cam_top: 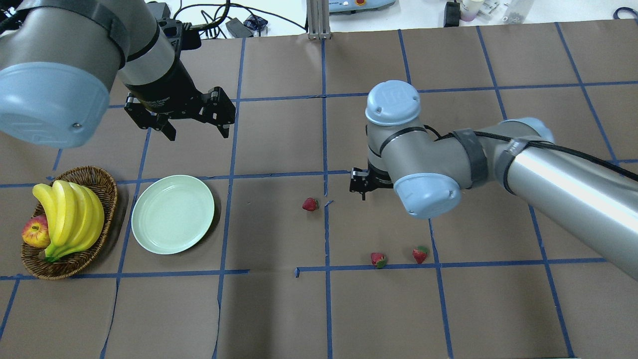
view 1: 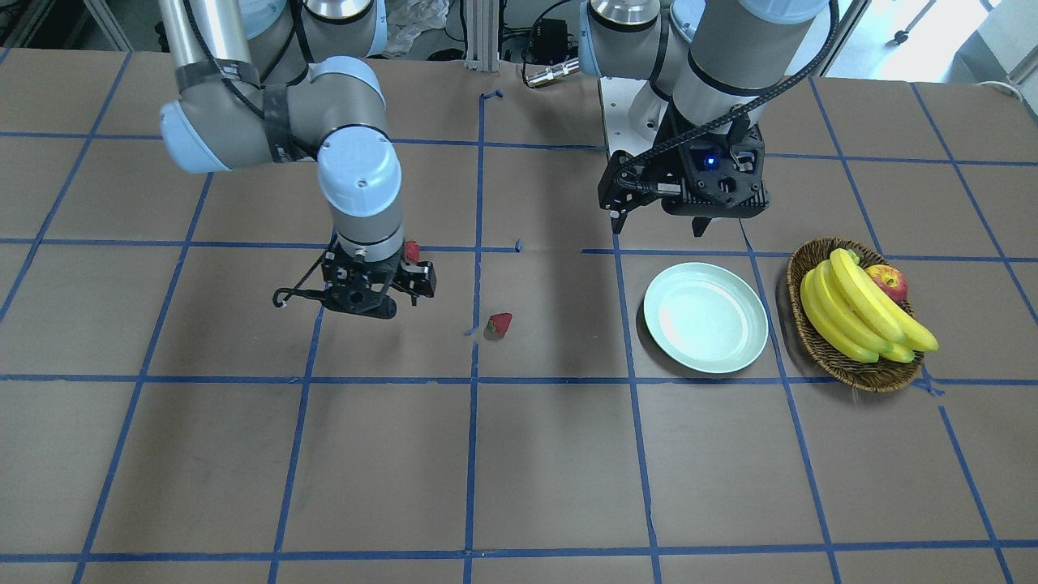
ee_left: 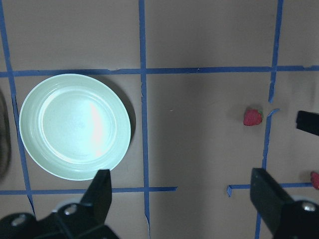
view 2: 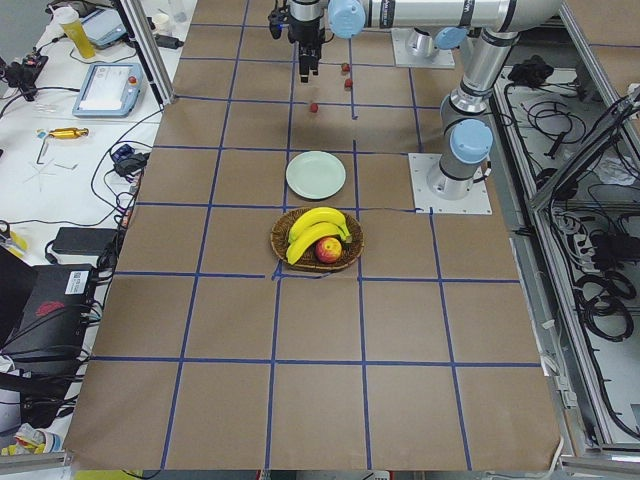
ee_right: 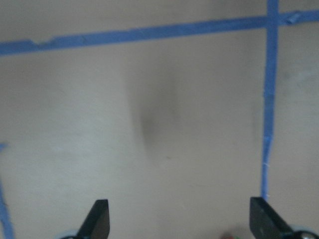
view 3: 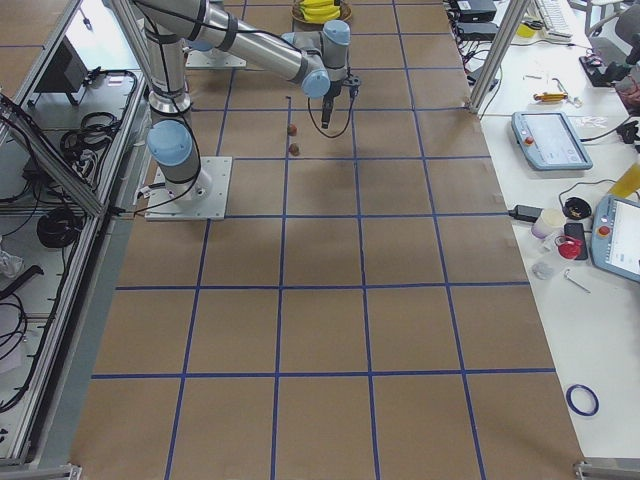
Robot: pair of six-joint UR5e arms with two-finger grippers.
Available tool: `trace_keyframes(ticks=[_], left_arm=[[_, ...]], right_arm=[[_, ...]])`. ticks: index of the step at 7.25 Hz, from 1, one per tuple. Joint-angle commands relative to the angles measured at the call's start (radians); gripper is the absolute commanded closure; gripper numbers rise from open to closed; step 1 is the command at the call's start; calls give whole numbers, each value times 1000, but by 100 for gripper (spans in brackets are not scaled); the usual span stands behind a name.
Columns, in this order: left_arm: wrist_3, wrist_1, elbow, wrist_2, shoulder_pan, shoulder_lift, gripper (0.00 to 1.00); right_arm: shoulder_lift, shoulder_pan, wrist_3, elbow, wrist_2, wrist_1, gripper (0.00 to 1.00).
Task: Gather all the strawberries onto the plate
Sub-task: 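Lower the right gripper onto the next strawberry and close it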
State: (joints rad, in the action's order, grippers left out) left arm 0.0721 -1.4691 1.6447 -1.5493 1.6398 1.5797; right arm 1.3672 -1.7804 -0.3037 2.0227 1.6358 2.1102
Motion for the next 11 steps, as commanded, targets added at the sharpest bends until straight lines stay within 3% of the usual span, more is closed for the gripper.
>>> trace_keyframes(ticks=[1, 3, 7, 9, 11], left_arm=[[0, -2, 1, 0, 0, -1, 0], [0, -2, 1, 0, 0, 2, 0], [0, -3, 3, 0, 2, 2, 0], [0, -3, 3, 2, 2, 2, 0], [0, -3, 3, 0, 2, 2, 0]], right_arm=[[133, 55, 138, 218, 59, 16, 0], [129, 72, 159, 258, 53, 17, 0], [66, 79, 161, 248, 38, 62, 62], [55, 79, 158, 246, 38, 83, 100], [50, 73, 140, 179, 6, 112, 100]])
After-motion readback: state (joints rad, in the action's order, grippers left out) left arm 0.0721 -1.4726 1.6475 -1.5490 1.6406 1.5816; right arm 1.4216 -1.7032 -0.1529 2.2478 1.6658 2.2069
